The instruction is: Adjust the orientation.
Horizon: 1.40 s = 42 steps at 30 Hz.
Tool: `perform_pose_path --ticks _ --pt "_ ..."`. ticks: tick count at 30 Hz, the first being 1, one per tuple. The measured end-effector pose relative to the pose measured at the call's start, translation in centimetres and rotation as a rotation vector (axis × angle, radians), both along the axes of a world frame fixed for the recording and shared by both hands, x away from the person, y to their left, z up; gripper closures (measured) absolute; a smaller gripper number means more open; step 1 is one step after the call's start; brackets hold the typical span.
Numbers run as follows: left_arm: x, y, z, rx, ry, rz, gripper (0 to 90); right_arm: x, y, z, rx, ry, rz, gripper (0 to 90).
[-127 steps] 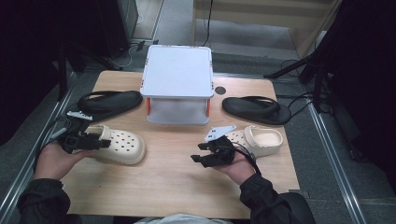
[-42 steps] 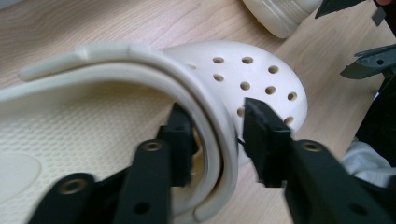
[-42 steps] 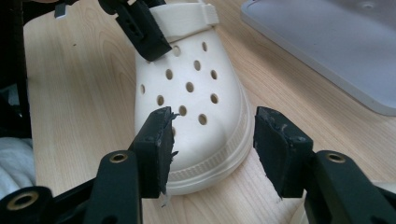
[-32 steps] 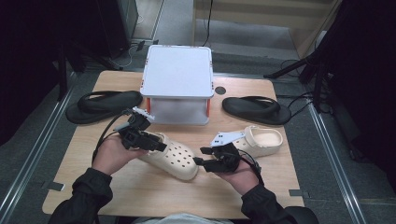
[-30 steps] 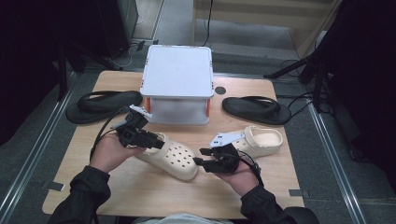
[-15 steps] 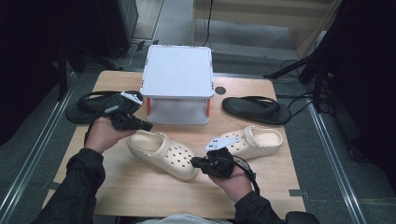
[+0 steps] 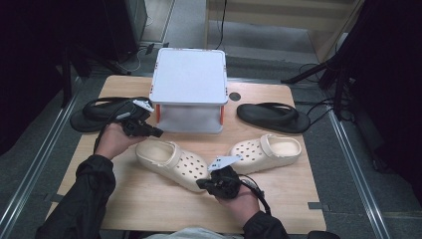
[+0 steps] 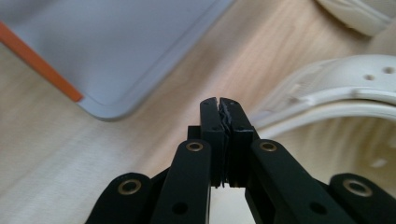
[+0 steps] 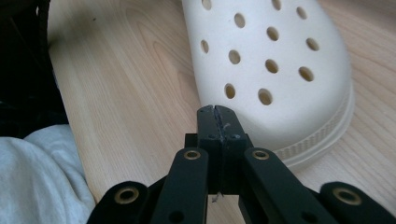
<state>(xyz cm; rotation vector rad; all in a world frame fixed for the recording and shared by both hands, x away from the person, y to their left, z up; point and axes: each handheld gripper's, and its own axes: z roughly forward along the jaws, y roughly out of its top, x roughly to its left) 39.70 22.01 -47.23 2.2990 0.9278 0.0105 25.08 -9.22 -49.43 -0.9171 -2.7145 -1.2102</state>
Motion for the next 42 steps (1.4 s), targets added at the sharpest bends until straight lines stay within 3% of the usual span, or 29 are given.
perform_pose_path --ticks 3,4,7,14,17,25,31,42 --pt "0.3 0.1 -0.4 0.002 0.018 -0.006 89.9 -0.1 0.3 -0.2 -0.004 0.007 0.008 90.0" --pt "0.4 0.0 -0.9 0.037 0.021 -0.010 89.9 -0.1 0.5 -0.4 -0.007 0.010 0.013 90.0" --pt "0.5 0.1 -1.7 0.046 0.043 -0.002 89.9 0.0 0.9 -0.6 -0.001 0.015 0.023 90.0" --pt "-0.8 0.6 -2.0 0.047 0.052 0.021 89.8 0.4 1.6 -0.9 -0.009 0.018 0.033 90.0" --pt "-1.5 0.6 -2.3 0.074 0.074 0.016 89.8 0.6 1.5 -0.9 -0.008 0.020 0.025 90.0" --pt "-2.6 0.4 -2.1 0.032 0.078 0.024 89.8 1.2 1.2 -0.8 -0.024 0.009 0.001 90.0" --pt "-3.3 1.2 -2.2 0.012 0.090 0.040 89.8 2.0 1.1 -0.7 -0.026 0.007 -0.020 90.0" --pt "-5.1 1.9 -2.1 0.012 0.094 0.084 89.8 3.4 1.3 -0.5 -0.035 0.009 -0.048 90.0"
